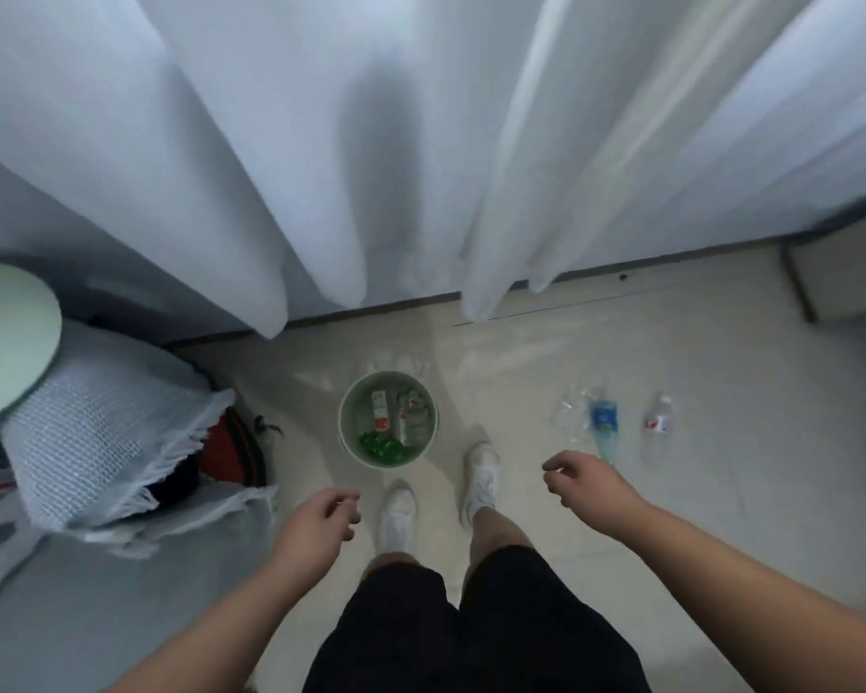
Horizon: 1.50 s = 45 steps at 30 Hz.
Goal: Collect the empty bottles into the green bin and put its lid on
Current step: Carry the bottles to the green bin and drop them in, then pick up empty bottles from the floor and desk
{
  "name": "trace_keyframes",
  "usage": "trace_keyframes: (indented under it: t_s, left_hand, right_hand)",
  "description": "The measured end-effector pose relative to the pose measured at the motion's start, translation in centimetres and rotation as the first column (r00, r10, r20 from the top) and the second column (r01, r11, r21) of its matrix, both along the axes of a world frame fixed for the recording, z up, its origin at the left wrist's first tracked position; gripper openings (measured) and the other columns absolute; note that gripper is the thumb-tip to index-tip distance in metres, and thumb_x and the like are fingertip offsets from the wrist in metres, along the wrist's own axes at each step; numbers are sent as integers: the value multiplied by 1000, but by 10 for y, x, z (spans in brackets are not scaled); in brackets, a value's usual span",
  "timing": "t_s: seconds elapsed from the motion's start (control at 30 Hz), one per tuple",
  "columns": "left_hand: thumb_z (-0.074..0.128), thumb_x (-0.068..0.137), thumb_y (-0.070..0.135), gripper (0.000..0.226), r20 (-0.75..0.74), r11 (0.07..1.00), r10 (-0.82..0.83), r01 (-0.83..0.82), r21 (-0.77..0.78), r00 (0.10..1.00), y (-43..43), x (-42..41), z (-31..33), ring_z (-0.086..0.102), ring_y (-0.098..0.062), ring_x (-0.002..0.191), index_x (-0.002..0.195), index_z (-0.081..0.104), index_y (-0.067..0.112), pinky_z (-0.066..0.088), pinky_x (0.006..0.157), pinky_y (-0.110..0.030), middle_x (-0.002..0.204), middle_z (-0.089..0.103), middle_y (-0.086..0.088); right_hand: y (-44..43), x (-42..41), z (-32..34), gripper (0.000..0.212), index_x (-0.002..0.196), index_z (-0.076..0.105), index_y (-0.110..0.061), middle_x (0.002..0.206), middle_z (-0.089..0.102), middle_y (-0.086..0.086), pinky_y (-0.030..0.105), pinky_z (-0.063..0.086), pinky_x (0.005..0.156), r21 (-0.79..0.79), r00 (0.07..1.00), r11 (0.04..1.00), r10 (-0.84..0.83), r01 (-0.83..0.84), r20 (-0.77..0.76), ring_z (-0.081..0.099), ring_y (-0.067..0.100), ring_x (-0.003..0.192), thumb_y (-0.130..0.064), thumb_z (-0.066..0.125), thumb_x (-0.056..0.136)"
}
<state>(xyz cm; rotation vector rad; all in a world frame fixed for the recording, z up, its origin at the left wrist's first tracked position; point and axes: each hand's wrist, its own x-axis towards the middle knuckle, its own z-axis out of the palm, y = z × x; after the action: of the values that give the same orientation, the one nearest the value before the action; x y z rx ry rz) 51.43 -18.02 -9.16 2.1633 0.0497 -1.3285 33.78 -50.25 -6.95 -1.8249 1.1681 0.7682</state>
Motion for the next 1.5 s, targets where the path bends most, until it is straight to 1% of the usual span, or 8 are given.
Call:
trace_keyframes:
  t_s: [0.17, 0.3, 0.5, 0.6, 0.67, 0.97, 1.33, 1.5]
  left_hand:
    - [52, 101, 30, 17, 82, 953, -300, 302, -15, 950, -34, 9, 62, 67, -15, 84, 111, 66, 31, 51, 67, -30, 96, 72, 6]
    - [53, 101, 29, 16, 113, 861, -502, 508, -28, 857, -76, -4, 85, 68, -17, 82, 109, 67, 31, 51, 66, -29, 94, 74, 3]
    - [56, 100, 26, 17, 147, 681, -722, 732, -18, 676, -167, -77, 88, 71, -19, 79, 107, 72, 25, 50, 65, -32, 93, 77, 1]
    - [57, 101, 19, 18, 113, 633, -767, 773, -34, 632, -212, -129, 86, 66, -24, 70, 107, 73, 14, 49, 64, -33, 91, 75, -8]
    - [57, 101, 19, 16, 121, 595, -796, 804, -28, 593, -243, -169, 86, 64, -22, 68, 105, 73, 16, 46, 60, -31, 93, 75, -11]
    - [55, 102, 22, 16, 158, 536, -829, 843, -46, 536, -357, -311, 107, 66, -25, 76, 101, 70, 21, 48, 59, -31, 95, 75, -7]
    - [61, 98, 19, 13, 97, 472, -878, 882, 19, 468, -499, -388, 87, 62, -25, 66, 98, 73, 14, 42, 55, -28, 91, 75, -14]
    - [62, 98, 20, 12, 92, 356, -931, 934, 8, 354, -604, -438, 87, 63, -23, 65, 97, 73, 18, 45, 54, -28, 91, 75, -12]
  right_hand:
    - [17, -93, 61, 16, 106, 69, -22, 92, 77, 4, 31, 52, 54, 120, 876, 880, -471, 459, 106, 68, 18, 68, -17, 58, 95]
    - [40, -186, 71, 16, 108, 69, -19, 93, 77, 8, 34, 54, 56, 149, 656, 674, -739, 724, 153, 69, 20, 68, -17, 59, 96]
    - [86, -332, 63, 15, 105, 72, -23, 85, 79, 2, 31, 55, 53, 152, 314, 341, -933, 928, 176, 71, 20, 66, -21, 61, 95]
    - [108, -397, 54, 15, 104, 72, -21, 84, 78, 5, 31, 52, 51, 167, 162, 188, -974, 968, 158, 69, 21, 62, -20, 61, 94]
    - [116, -438, 49, 15, 103, 73, -18, 83, 77, 7, 30, 49, 49, 184, 84, 110, -986, 977, 145, 67, 19, 58, -18, 61, 93]
    - [62, -557, 57, 13, 98, 72, -19, 88, 75, 12, 28, 46, 46, 180, -119, -83, -974, 980, 195, 64, 18, 56, -19, 61, 94]
    - [-119, -633, 65, 13, 95, 73, -20, 80, 77, 5, 26, 49, 45, 151, -205, -164, -923, 975, 325, 67, 16, 55, -26, 63, 91]
    - [-168, -669, 68, 15, 95, 73, -21, 85, 77, 6, 29, 50, 49, 117, -235, -209, -929, 971, 285, 67, 16, 59, -27, 61, 91]
